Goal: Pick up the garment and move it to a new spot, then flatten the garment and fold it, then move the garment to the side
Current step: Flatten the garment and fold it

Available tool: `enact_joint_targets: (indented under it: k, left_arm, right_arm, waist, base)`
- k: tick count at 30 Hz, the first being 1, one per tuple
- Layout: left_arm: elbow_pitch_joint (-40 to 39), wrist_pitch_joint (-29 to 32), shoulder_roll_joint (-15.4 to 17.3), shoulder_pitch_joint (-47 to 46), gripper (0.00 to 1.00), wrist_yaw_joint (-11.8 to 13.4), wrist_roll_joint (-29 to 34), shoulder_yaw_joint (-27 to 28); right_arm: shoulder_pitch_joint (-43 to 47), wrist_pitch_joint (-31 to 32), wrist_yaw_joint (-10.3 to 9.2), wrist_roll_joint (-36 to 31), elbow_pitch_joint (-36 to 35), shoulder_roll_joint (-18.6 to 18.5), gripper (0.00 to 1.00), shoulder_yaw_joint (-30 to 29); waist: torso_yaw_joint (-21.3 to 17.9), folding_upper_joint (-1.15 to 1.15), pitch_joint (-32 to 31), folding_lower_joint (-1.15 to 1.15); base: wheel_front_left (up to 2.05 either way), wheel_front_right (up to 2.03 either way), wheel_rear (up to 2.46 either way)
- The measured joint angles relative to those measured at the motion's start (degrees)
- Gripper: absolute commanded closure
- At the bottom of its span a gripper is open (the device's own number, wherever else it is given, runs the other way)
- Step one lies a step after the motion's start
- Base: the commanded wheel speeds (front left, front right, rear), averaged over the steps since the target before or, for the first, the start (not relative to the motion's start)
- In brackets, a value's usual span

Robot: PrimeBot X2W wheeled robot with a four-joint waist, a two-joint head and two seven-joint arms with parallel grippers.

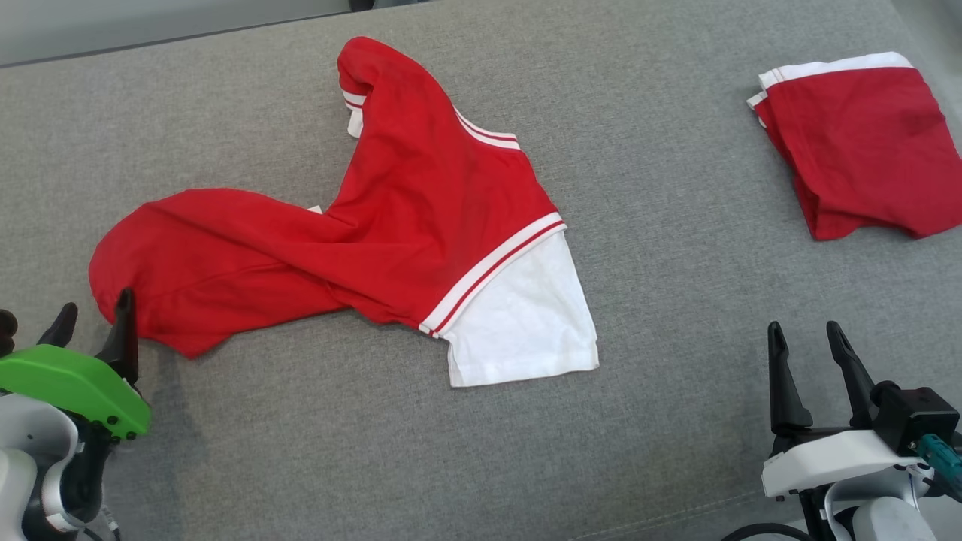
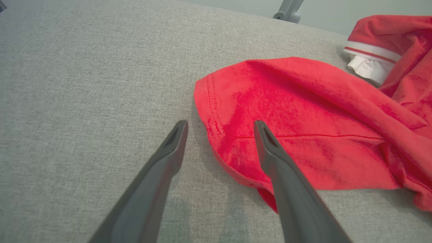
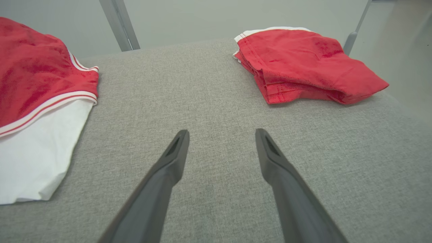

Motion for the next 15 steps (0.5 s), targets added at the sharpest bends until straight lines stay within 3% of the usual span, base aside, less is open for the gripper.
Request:
enact_joint_targets:
  k: [3,6,10,14,15]
  left_arm:
    - [-1.64,-2.48,-2.82,0.7,0.0,2.21,-0.88,0.91]
    - [-2.41,-2.53,-4.38,0.83,0.0,2.89,-1.35,0.7]
    - [-1.3,-1.25,-4.43,0.71,0.0,3.94,-1.38,0.16]
    - [0.12,-0.31,-4.64,-0.45,0.0,3.16,-1.8,-0.37]
    - [0.55,-0.19,-4.58,-0.89,0.11,2.57,-1.75,-0.66]
  right_arm:
    - [-0.02,0.0,0.0,-0.26,-0.09,0.01,0.0,0.02]
    - [-0.12,0.0,0.0,-0.68,-0.12,0.02,0.0,-0.01]
    - [-0.23,0.0,0.0,-0.75,-0.2,0.02,0.0,0.08]
    - [-0.49,0.0,0.0,-0.91,-0.21,0.01,0.0,0.15]
    - [-0.51,0.0,0.0,-1.0,-0.21,0.02,0.0,0.18]
  waist:
    - [0.7,0.0,0.52,0.0]
    - [1.2,0.0,0.95,0.0]
    - [1.49,0.0,1.5,0.0]
    - [1.46,0.0,1.93,-0.01]
    - [1.41,0.0,1.99,0.0]
  base:
    - [0.0,0.0,0.0]
    - [0.0,0.0,0.0]
    - [0.0,0.0,0.0]
    - [0.0,0.0,0.0]
    - [0.0,0.0,0.0]
